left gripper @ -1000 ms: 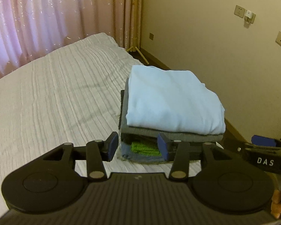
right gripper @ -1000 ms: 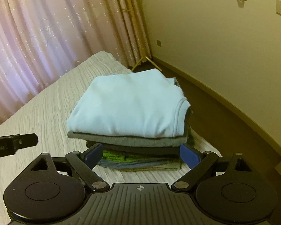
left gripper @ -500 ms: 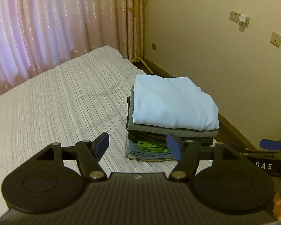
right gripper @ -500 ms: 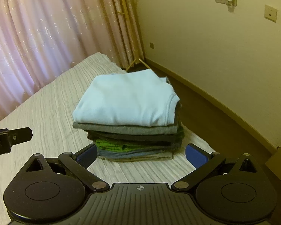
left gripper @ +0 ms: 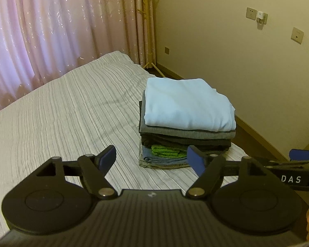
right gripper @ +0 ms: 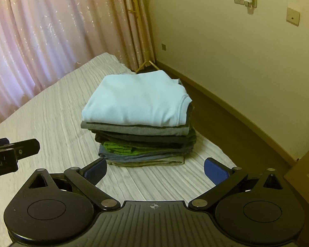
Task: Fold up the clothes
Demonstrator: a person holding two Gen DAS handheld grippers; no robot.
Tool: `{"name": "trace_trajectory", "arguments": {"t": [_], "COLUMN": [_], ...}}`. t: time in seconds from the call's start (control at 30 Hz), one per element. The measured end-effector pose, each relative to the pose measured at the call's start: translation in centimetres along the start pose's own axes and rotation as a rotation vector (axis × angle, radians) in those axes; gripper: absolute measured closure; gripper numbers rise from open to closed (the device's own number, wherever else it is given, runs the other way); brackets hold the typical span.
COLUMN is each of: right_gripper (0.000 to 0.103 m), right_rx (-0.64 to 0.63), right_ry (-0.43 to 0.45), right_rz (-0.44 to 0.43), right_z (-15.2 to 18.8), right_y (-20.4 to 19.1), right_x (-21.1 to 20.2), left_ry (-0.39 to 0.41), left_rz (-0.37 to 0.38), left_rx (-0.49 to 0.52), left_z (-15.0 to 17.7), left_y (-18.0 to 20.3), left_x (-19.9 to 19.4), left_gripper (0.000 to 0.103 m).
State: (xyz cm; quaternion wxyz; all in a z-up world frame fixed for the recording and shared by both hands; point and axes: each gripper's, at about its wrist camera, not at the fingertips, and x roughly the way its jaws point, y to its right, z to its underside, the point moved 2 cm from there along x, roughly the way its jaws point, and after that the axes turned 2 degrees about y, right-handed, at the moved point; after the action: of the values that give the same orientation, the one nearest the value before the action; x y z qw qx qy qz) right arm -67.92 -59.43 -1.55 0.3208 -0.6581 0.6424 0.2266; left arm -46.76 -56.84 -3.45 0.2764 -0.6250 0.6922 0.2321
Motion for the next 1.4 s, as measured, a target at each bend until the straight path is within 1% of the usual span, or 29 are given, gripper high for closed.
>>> {"name": "trace_trajectory", "arguments": {"t": [0.13,0.27,0.33,0.57,0.93,1.4], "right_gripper": [0.000,0.000,0.000,0.000,0.000,0.000], "right_rx": [0.009,0.020,0.005,-0.072,-0.054,-0.040], "right_ry": [0.017,0.011,-0.005,-0.044,-0.068,-0.104], "right_rz": [0.015,0.032,0.033,0.048,0.034,-0.002], "right_z": [0.5,0.8,1.0,1.6,1.5,1.6], "right_y": [0.0,0.1,-0.1,-0.8,-0.4,0.1], "right_x": [-0.1,0.2,0.4,1.0,1.9,3.1], "left_ry": [-0.005,-0.017,-0.023,-0.060,-0.075,-0.079], "left_rz": [0.018,0.018,0.017,0.024,-0.011,-0.042], "left_rx": [-0.026,-0.052,-0.065,-0.097,-0.082,-0.028], "left_z": [0.6,1.0,1.3,2.4,2.7,3.1], "left_y": [-0.2,-0.4,-0.5,-1.1,-0.8,0.1], "left_x": [0.0,0.1,0.1,0.8,1.2,2.0], "left_gripper": [0.023,0.022,0.019,0.019,0.019,0.019]}}
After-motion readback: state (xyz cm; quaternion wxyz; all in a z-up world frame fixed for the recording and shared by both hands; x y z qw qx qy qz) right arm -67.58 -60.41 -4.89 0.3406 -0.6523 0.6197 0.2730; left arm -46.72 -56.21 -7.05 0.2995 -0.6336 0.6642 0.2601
